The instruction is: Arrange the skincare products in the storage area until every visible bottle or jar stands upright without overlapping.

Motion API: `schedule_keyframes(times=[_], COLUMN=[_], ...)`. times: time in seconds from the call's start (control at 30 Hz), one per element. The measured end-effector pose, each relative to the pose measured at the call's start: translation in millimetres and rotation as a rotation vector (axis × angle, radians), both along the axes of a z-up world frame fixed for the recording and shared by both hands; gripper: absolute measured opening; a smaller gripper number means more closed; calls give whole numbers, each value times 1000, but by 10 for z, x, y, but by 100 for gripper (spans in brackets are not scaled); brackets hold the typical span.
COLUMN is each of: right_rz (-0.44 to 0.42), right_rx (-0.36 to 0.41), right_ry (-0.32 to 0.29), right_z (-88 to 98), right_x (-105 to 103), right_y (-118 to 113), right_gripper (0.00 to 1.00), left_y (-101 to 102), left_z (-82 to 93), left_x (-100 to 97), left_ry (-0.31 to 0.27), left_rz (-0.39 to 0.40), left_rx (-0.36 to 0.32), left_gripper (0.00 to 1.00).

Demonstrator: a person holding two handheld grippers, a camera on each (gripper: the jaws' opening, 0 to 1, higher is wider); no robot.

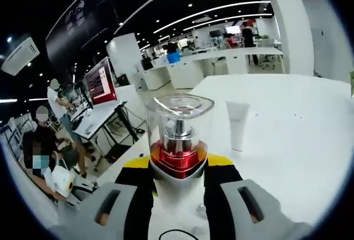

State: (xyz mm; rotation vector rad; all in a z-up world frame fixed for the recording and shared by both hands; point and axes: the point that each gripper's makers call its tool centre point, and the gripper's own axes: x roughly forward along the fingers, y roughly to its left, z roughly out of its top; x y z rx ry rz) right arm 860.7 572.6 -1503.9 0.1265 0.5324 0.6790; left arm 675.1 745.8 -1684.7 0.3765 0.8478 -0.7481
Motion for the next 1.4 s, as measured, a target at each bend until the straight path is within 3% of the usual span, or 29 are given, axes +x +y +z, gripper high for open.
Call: schedule_keyframes(times=[0.1,0.3,0.6,0.9,1.0,1.07,1.23,1.3,1.4], right_rz=[-4,10,-4,-36,-33,-36,-55,-57,-53], right_rx=[-17,-58,-112,-121,-132,-133,-138,-150,-170], right_ry=[18,0,-10,-4,-9,-13,1,16,24], right_z=[-37,10,-111,-205,-232,-249,-364,-441,-535], right_x=[33,62,228,367,409,456,597,642,700], right_y=[-4,-64,-231,-349,-360,-390,-487,-515,-555], right_gripper=[31,31,31,31,31,31,31,31,31], left_y=[-26,-28,-16,-1,-13,-34,1,22,13], left_z=[38,37,51,28,108,120,86,11,28], left_x=[-8,-3,46,57,139,133,154,121,127], left_ry=[14,10,12,1,-86,-104,-95,-65,-80], left_rz=[12,14,54,52,28,12,38,38,29], left_rx=[-42,-39,-59,-27,8,16,28,52,54], left_gripper=[37,37,37,35,30,30,30,30,30])
